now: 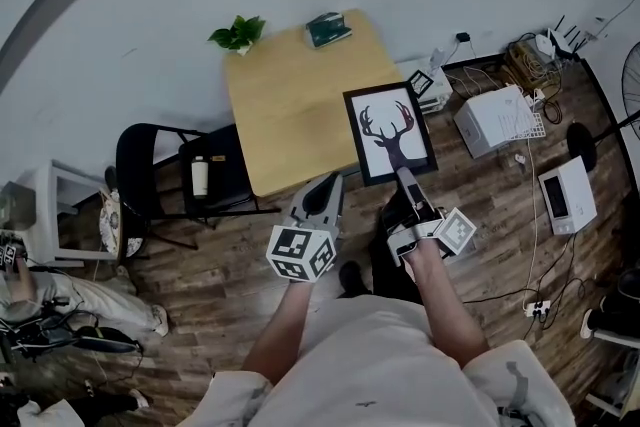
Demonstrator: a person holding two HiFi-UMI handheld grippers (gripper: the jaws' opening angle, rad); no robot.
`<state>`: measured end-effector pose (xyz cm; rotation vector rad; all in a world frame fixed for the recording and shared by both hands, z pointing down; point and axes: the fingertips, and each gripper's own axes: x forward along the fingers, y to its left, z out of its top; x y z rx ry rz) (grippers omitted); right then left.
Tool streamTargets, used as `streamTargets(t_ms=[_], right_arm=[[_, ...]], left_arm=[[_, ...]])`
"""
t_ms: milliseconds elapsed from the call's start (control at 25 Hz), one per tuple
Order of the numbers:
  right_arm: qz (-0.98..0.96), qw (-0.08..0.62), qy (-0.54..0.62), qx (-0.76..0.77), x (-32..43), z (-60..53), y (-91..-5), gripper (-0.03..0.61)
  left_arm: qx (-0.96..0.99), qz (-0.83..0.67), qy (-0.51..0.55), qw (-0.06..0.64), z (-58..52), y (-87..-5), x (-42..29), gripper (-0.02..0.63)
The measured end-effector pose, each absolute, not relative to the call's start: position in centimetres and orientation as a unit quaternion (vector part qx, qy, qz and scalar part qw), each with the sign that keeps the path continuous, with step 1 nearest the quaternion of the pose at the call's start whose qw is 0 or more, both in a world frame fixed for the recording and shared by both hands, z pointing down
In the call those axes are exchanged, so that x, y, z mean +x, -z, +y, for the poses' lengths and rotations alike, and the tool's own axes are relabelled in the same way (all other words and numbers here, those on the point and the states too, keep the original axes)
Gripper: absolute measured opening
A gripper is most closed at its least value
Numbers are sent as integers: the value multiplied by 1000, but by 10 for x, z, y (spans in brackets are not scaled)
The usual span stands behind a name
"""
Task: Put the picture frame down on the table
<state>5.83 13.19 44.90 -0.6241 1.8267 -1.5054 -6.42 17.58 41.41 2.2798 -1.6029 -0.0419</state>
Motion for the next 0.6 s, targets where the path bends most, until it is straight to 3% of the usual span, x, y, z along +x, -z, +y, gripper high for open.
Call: streamTargets(t_ms=[600], right_arm=[[699, 321, 600, -219, 46, 5, -458, 67]], left_arm=[[787, -593, 3, 172, 61, -412, -68, 6]])
